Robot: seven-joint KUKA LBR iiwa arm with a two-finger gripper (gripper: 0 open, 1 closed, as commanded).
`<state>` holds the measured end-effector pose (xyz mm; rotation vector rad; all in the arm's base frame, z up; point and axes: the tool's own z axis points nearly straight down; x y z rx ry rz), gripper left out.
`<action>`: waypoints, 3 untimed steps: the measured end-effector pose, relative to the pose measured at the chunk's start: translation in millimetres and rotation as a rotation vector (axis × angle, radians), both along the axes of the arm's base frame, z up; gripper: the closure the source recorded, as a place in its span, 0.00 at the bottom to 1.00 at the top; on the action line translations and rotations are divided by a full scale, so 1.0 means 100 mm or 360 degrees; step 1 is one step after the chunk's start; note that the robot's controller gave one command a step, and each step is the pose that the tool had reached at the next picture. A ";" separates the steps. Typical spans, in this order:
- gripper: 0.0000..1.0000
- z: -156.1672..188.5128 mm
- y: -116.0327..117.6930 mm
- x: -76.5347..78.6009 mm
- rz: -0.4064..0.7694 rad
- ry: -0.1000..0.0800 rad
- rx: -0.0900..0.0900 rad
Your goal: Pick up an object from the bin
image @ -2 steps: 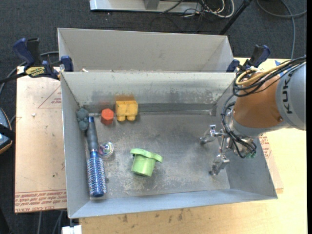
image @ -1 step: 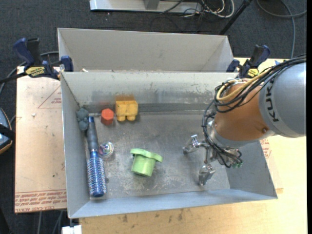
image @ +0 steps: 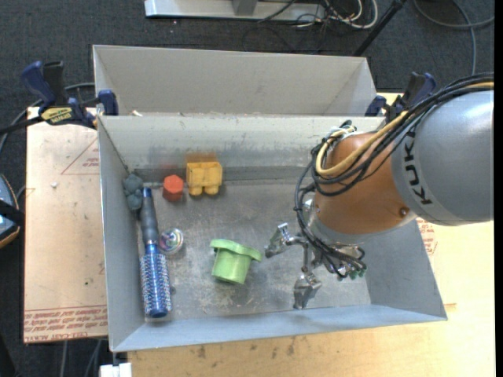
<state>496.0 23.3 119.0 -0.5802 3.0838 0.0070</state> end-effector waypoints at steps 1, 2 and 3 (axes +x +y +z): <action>0.00 -0.01 0.67 -0.01 -0.0238 0.0003 0.0000; 0.00 0.04 1.11 0.04 -0.0683 0.0003 -0.0002; 0.00 0.04 1.10 0.04 -0.0684 0.0003 -0.0005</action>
Offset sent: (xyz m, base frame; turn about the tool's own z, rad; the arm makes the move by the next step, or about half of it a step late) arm -0.0005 0.0625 -0.0012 0.1546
